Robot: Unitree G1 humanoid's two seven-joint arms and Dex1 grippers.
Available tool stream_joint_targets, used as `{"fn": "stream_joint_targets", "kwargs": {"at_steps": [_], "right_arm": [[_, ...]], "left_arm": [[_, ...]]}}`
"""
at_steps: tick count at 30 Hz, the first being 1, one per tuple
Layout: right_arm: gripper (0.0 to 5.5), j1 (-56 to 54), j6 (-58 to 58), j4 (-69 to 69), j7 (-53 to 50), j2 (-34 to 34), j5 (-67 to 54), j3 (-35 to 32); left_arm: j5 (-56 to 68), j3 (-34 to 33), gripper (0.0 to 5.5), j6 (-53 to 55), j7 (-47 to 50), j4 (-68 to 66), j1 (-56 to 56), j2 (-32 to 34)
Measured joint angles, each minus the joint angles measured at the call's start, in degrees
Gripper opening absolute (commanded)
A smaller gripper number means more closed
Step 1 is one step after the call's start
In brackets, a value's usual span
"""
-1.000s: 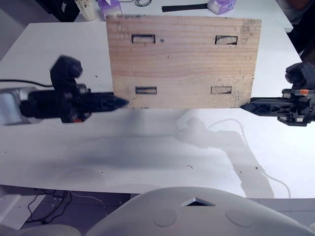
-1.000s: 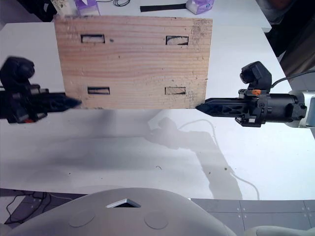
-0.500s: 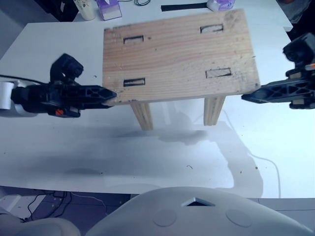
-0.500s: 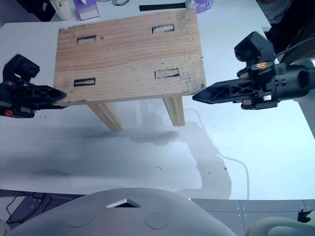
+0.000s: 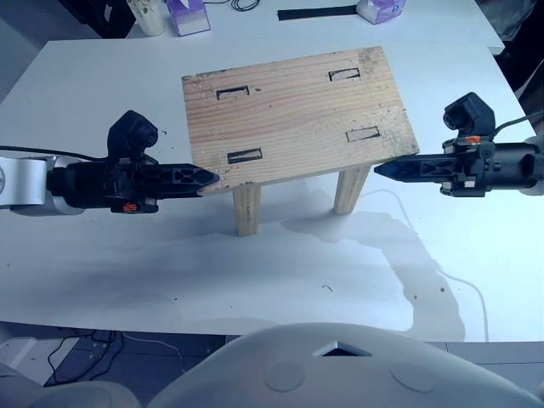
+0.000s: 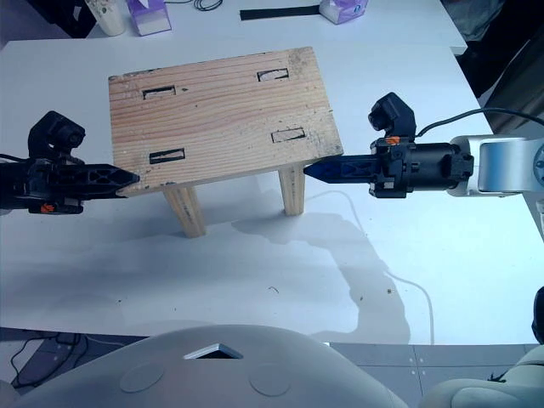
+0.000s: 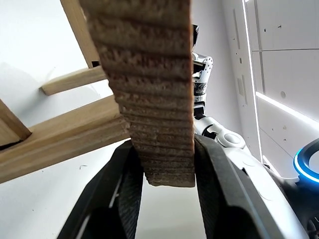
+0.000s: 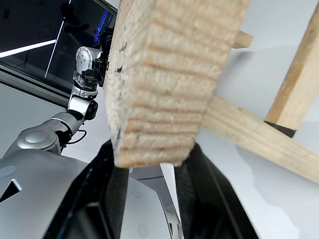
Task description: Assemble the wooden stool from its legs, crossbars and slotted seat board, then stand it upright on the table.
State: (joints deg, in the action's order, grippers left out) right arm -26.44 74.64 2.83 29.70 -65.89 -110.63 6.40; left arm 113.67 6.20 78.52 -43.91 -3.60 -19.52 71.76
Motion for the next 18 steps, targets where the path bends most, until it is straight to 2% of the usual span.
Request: {"fn": "stream_joint_targets", "kwargs": {"at_steps": [7,13,18], "right_arm": [[2.89,0.2,0.8,-1.4,-2.6,0.3,-1.7,0.0],[2.91,0.3,2.3,-4.2,-4.7,0.3,-1.9,-1.9],[2.91,3.6,2.6,-3.4,-4.9,-1.5,-1.9,-4.9]], "left_arm": [[0.0,-4.5,3.03,-3.1,11.1,-1.8,-0.4,-3.7],[0.0,-9.5,3.06,0.7,13.1,-4.5,1.4,-5.0],[-0.4,-21.0,3.06,3.2,7.5,-0.6,16.2,-2.3]]}}
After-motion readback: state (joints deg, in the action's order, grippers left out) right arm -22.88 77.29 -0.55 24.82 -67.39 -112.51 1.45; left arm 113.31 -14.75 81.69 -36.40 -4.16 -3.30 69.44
